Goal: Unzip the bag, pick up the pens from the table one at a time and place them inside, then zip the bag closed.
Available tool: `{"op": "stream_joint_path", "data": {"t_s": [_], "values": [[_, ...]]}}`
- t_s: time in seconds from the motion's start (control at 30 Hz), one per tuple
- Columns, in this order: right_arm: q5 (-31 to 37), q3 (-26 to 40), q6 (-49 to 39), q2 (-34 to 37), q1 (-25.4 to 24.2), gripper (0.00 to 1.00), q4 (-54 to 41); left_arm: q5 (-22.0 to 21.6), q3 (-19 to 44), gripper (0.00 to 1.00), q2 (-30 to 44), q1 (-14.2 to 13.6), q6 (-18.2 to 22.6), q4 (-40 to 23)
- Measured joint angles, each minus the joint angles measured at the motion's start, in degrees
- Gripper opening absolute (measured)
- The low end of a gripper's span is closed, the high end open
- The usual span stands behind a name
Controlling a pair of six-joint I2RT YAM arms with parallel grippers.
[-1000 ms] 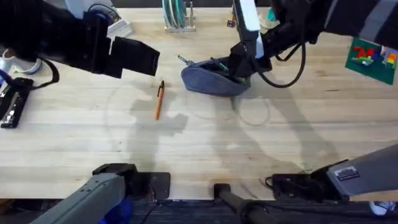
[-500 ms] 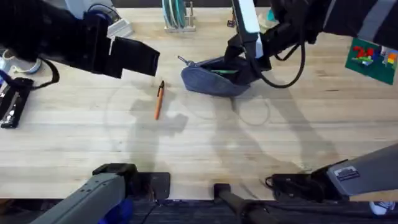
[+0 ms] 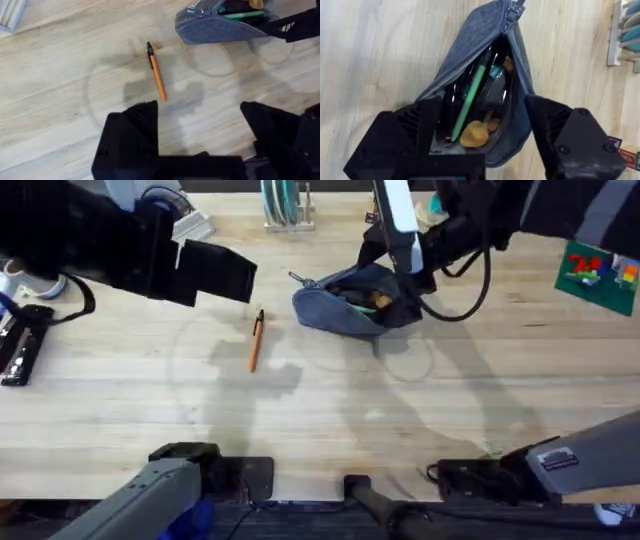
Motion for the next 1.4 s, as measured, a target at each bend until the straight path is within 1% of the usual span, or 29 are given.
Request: {"op": "stream_joint_path", "data": {"t_s": [0.13, 0.27, 0.4, 0.6, 0.83, 1.07, 1.2, 1.4], "values": [[0.0, 0.0, 2.0, -0.1, 0.0, 0.996, 0.0, 0.0, 0.0, 0.995, 0.0, 0.0, 0.0, 0.0], [0.1, 0.3, 5.9, -1.1, 0.0, 0.996, -0.2, 0.0, 0.0, 0.994, 0.0, 0.0, 0.0, 0.0], [0.2, 0.7, 11.1, -4.3, 0.0, 0.996, -0.5, 0.0, 0.0, 0.995, 0.0, 0.0, 0.0, 0.0], [2.3, 1.2, 19.2, -8.7, 0.0, 0.995, -0.7, 0.0, 0.0, 0.994, 0.0, 0.0, 0.0, 0.0], [6.7, 1.2, 27.2, -14.7, 0.0, 0.995, -1.6, 0.0, 0.0, 0.994, 0.0, 0.0, 0.0, 0.0], [9.9, 1.2, 30.9, -21.1, 0.0, 0.996, -5.9, 0.0, 0.0, 0.994, 0.0, 0.0, 0.0, 0.0], [11.3, 1.2, 33.1, -22.9, 0.0, 0.996, -8.3, 0.0, 0.0, 0.994, 0.0, 0.0, 0.0, -1.0], [16.9, 1.2, 40.7, -25.4, 0.0, 0.996, -9.0, -1.3, 0.0, 0.994, 0.0, 0.0, 0.0, -2.1]]}}
